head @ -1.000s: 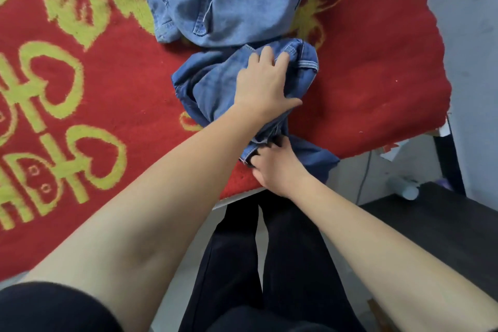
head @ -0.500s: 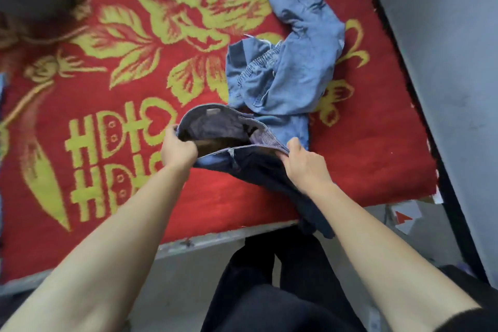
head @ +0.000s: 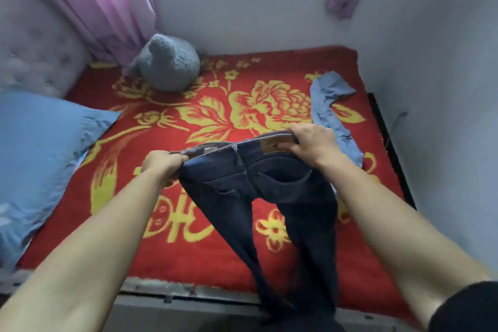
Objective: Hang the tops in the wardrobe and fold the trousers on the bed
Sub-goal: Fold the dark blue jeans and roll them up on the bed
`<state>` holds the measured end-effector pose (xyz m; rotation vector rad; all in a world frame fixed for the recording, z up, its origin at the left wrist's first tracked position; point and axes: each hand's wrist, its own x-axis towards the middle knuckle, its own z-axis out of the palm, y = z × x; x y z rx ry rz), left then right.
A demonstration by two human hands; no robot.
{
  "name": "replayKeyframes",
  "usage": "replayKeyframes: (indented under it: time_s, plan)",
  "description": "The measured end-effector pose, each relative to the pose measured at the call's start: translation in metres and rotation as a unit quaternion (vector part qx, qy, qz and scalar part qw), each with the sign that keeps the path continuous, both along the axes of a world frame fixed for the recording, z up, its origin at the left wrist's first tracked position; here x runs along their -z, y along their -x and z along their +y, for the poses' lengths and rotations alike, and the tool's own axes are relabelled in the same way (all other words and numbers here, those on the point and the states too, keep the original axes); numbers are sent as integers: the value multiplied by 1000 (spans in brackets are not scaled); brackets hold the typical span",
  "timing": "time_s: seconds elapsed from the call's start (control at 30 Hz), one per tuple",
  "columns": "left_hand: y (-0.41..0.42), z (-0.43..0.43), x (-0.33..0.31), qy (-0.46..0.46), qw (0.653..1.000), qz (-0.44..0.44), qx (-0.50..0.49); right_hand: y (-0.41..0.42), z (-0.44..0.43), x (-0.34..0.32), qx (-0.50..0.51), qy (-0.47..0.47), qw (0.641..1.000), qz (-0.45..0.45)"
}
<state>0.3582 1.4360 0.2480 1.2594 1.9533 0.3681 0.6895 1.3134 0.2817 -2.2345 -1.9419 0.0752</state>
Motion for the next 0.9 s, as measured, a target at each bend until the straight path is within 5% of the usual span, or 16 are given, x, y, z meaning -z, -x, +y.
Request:
replayKeyframes:
  time_s: [0.27, 0.43, 0.57, 0.73, 0.9]
  plan:
    - [97, 52, -184, -249, 958, 58, 129, 102, 9, -162, 21, -207, 969, -132]
    - [186, 42, -267, -435, 865, 111, 222, 179, -2, -237, 37, -294, 933, -204]
    - [222, 26, -305, -496, 819, 43, 287, 226, -7, -283, 57, -335, 907, -250]
    - [252, 20, -328, -559, 726, 65, 396, 258, -17, -325, 95, -371, 885, -263]
    - [275, 19, -350, -585, 695, 122, 400, 285, -26, -351, 115, -394, 872, -267]
